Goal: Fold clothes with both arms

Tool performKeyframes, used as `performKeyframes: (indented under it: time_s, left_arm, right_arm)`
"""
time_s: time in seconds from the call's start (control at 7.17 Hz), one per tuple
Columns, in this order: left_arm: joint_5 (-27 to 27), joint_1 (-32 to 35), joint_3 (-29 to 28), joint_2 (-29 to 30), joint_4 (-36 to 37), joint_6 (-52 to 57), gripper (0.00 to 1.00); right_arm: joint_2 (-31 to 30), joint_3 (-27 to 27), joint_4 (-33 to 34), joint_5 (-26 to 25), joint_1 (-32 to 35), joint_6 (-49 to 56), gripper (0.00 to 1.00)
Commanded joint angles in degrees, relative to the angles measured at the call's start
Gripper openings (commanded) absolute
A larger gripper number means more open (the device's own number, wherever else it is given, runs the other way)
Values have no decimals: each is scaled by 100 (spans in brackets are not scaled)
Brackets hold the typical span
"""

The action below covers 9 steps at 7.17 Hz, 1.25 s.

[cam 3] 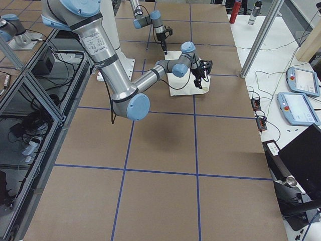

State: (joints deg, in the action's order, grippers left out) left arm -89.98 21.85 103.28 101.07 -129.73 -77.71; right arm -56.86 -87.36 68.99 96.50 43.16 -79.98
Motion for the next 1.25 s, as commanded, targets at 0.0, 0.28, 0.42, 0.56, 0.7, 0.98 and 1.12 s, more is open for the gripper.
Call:
performKeyframes:
  time_s: [0.0, 0.28, 0.42, 0.56, 0.7, 0.98, 1.12]
  left_arm:
    - [7, 21, 113, -78, 0, 36, 0]
    - [7, 466, 27, -88, 52, 568, 0]
    - [-2, 948, -200, -62, 53, 1147, 0]
    - [-11, 1274, -603, 34, 1, 1379, 0]
    - [-2, 1687, -1016, 505, 26, 1782, 0]
    - [-2, 2260, -2716, 1709, -17, 2023, 0]
    - [7, 2514, -3447, 2332, -26, 2363, 0]
  right_arm:
    - [0, 0, 0, 0, 0, 0, 100]
    - [-9, 0, 9, -17, 0, 0, 100]
    - [-9, 0, 17, -26, 0, 0, 100]
    - [-9, 0, 9, -35, 0, 0, 100]
    - [-9, 0, 9, -35, 8, 0, 100]
    - [-9, 0, 9, -157, 0, -9, 100]
    - [-9, 0, 9, -158, 8, -9, 100]
